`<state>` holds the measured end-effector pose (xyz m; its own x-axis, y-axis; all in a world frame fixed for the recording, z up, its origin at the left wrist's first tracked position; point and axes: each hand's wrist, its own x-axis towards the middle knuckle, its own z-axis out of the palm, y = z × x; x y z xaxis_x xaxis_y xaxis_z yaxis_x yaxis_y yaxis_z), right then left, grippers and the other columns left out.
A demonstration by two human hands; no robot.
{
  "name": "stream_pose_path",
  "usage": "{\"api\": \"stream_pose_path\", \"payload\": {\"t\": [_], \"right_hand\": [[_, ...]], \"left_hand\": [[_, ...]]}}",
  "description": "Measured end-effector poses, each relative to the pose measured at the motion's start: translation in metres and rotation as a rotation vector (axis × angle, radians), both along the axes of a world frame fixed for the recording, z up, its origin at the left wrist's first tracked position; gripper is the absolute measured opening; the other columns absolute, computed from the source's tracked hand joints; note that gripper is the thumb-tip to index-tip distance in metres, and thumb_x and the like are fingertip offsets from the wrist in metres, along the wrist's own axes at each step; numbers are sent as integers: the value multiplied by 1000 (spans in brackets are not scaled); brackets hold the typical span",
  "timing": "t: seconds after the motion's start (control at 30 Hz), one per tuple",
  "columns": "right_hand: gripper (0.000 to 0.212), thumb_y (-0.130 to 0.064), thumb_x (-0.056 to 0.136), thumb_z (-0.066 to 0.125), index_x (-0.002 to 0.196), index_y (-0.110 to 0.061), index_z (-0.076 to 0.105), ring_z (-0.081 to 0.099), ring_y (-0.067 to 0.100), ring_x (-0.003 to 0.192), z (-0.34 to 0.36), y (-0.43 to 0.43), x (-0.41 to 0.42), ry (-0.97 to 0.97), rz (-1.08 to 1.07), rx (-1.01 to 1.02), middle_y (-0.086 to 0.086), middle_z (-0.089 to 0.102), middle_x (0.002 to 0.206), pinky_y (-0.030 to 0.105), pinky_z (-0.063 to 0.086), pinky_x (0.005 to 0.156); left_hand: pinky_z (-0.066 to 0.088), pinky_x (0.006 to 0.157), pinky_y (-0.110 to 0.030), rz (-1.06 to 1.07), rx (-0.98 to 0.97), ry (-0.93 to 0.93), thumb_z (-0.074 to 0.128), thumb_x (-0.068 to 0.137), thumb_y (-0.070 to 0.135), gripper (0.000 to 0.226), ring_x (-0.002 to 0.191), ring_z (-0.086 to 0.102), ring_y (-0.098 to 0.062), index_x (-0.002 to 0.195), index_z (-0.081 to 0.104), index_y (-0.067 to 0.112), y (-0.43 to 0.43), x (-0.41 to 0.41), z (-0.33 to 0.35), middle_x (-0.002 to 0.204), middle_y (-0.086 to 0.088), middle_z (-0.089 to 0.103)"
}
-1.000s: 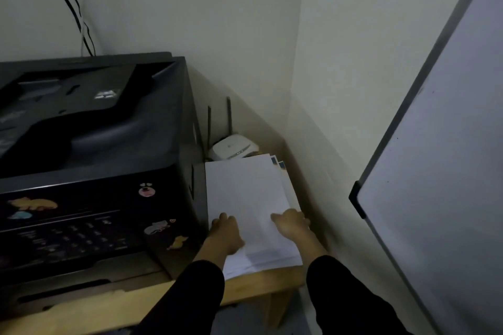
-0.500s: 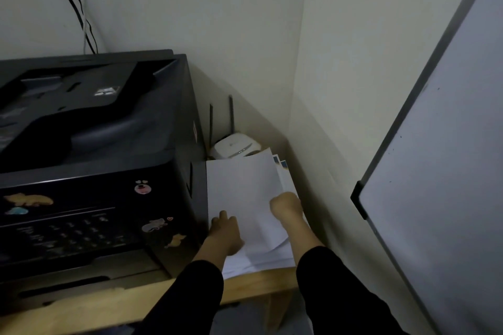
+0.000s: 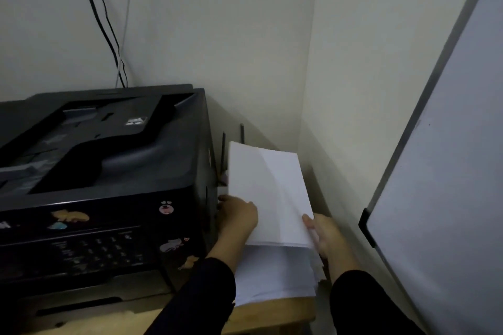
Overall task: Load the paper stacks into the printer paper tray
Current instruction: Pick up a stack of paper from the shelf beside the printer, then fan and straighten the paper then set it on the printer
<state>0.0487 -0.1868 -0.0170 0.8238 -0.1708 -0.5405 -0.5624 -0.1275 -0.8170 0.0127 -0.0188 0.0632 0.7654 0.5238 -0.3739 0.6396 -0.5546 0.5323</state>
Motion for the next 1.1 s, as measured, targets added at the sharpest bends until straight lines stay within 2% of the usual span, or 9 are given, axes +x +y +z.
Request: {"api": "stream_pose_path", "payload": {"t": [0.13, 0.27, 0.4, 0.47, 0.57, 0.77, 0.87, 0.93, 1.1], "right_hand": [[37, -13, 92, 59, 121, 11, 56, 56, 39, 113, 19, 9, 3, 6, -17, 144, 24, 62, 118, 52, 41, 104], [28, -10, 88, 61, 109, 8, 61, 58, 39, 107, 71, 29, 6, -16, -1, 257, 21, 66, 103, 54, 44, 100], [27, -8, 84, 65, 102, 10, 59, 57, 34, 90, 142, 52, 18, -128, 70, 317, 17, 62, 92, 45, 49, 76], [56, -15, 74, 75, 118, 12, 55, 55, 35, 104, 173, 69, 28, -186, 118, 216, 18, 60, 110, 50, 49, 89], [46, -6, 89, 62, 127, 15, 48, 50, 38, 121, 218, 108, 27, -286, 163, 138, 20, 54, 122, 50, 38, 107], [43, 0, 87, 63, 124, 16, 50, 52, 37, 121, 272, 213, 14, -469, 149, 14, 23, 54, 133, 43, 42, 105], [37, 6, 87, 58, 122, 16, 51, 56, 35, 113, 282, 272, -1, -526, 135, 26, 21, 57, 126, 36, 47, 92], [25, 7, 89, 53, 114, 11, 55, 55, 28, 95, 285, 311, -14, -560, 156, 53, 15, 57, 109, 31, 45, 79], [6, 2, 88, 48, 94, 3, 50, 47, 18, 66, 278, 402, -26, -642, 158, 102, 9, 50, 88, 23, 40, 54]], "left_hand": [[53, 89, -36, -191, 209, -155, 46, 94, 11, 33, 111, 60, -34, 122, 54, -6, -4, 9, 61, 125, -22, 58], [52, 84, -31, -291, 389, -294, 46, 94, 7, 28, 109, 61, -28, 118, 57, -2, 0, 8, 123, 122, -16, 59], [49, 86, -32, -277, 423, -399, 44, 95, 7, 30, 115, 58, -29, 122, 55, -2, 35, 6, 178, 128, -16, 56], [48, 90, -34, -253, 401, -425, 42, 96, 6, 30, 117, 56, -30, 121, 56, -3, 62, 3, 202, 130, -17, 55], [48, 91, -34, -209, 377, -418, 40, 96, 3, 28, 116, 56, -31, 115, 59, -4, 113, -3, 226, 126, -18, 57], [47, 87, -34, -178, 416, -421, 41, 97, 7, 28, 113, 58, -33, 113, 60, -7, 225, -23, 228, 121, -20, 61], [46, 79, -31, -117, 382, -451, 44, 97, 12, 29, 107, 60, -32, 112, 59, -8, 285, -39, 221, 120, -20, 62], [41, 73, -29, -34, 299, -527, 49, 96, 15, 29, 100, 59, -31, 114, 57, -7, 324, -49, 216, 120, -20, 61], [45, 74, -35, 90, 150, -768, 62, 90, 16, 34, 105, 58, -34, 116, 49, 0, 402, -68, 213, 119, -18, 59]]}}
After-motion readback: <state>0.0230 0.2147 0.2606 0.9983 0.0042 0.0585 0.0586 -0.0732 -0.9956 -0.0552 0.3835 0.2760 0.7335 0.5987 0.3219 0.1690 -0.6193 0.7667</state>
